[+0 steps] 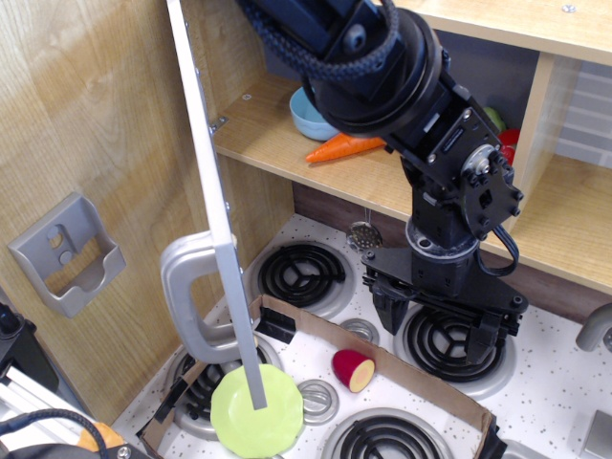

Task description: Close microwave

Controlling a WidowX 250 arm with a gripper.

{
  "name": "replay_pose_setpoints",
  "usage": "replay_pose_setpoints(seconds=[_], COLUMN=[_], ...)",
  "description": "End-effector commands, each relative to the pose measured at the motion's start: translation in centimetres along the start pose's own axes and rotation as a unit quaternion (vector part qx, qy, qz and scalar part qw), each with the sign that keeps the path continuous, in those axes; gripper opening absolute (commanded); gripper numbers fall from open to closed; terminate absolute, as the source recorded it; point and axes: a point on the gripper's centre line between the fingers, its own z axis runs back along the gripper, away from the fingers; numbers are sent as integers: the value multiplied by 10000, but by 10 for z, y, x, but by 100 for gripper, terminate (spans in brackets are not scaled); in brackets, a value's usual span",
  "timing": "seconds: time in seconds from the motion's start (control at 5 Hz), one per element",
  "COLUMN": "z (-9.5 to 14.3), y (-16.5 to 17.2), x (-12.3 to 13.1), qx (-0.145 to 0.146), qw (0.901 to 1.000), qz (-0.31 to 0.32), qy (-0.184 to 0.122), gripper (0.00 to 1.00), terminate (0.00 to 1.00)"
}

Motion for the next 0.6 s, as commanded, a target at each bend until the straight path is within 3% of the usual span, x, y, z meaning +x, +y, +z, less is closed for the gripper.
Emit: replay_pose_setpoints(seconds=[0.0,0.2,0.4], z=[0,33,70], y=[0,11,23], x=[0,4,7], qx=[0,230,488], qw=[10000,9994,9987], qz=[0,170,60], qy=[0,181,160], gripper=[100,100,100], terminate=[0,0,0])
